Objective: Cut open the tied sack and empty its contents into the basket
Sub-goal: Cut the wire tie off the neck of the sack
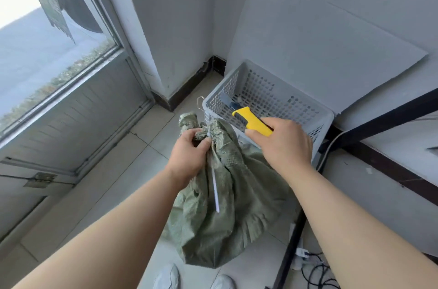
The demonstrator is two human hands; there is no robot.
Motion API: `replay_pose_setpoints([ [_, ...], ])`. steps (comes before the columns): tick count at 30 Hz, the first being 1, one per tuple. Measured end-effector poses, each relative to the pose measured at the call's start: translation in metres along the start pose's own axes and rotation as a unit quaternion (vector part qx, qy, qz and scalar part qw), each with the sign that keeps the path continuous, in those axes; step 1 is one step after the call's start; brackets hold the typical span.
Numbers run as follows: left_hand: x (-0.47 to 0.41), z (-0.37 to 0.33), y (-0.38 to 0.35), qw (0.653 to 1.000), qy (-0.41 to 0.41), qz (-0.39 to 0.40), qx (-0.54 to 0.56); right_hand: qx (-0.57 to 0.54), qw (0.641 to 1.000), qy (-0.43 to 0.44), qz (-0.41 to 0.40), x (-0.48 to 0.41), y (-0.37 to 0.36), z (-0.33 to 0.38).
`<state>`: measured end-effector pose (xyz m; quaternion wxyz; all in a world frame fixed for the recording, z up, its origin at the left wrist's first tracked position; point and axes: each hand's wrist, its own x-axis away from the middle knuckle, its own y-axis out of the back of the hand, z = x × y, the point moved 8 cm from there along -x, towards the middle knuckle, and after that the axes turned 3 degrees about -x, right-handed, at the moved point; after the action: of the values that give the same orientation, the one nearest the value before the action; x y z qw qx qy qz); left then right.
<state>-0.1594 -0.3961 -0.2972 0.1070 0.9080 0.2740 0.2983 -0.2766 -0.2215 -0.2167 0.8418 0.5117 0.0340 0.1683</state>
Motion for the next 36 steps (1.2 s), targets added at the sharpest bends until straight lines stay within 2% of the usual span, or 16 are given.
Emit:
replay_pose_setpoints([
  [3,-0.004,-0.005,0.008,1.0,0.0,0.007,0.03,-0.071,0.996,-0.035,0.035,0.004,-0.015,-0.007],
  [6,-0.01,-0.007,0.019,0.998,0.003,-0.007,0.07,-0.097,0.992,-0.054,0.064,0.006,-0.026,-0.013],
  [9,-0.011,-0.007,0.027,0.998,0.001,-0.019,0.065,-0.145,0.983,-0.103,0.052,0.002,-0.029,-0.025],
  [11,-0.013,-0.007,0.03,0.997,-0.002,-0.01,0.076,-0.228,0.962,-0.142,0.043,0.0,-0.031,-0.027],
  [13,-0.014,-0.007,0.032,0.995,-0.008,0.009,0.097,-0.316,0.932,-0.161,0.068,0.001,-0.04,-0.016],
  [16,-0.012,-0.01,0.037,0.994,-0.023,0.023,0.1,-0.376,0.904,-0.166,0.116,0.006,-0.059,0.009],
  [23,-0.008,-0.018,0.056,0.987,-0.047,0.036,0.151,-0.407,0.889,-0.165,0.131,-0.004,-0.091,0.049],
  [30,-0.027,0.021,0.106,0.985,0.049,-0.083,0.141,-0.382,0.902,-0.159,0.122,-0.008,-0.099,0.064],
  [36,-0.033,0.033,0.148,0.981,0.058,-0.106,0.149,-0.358,0.91,-0.163,0.132,-0.017,-0.106,0.066],
])
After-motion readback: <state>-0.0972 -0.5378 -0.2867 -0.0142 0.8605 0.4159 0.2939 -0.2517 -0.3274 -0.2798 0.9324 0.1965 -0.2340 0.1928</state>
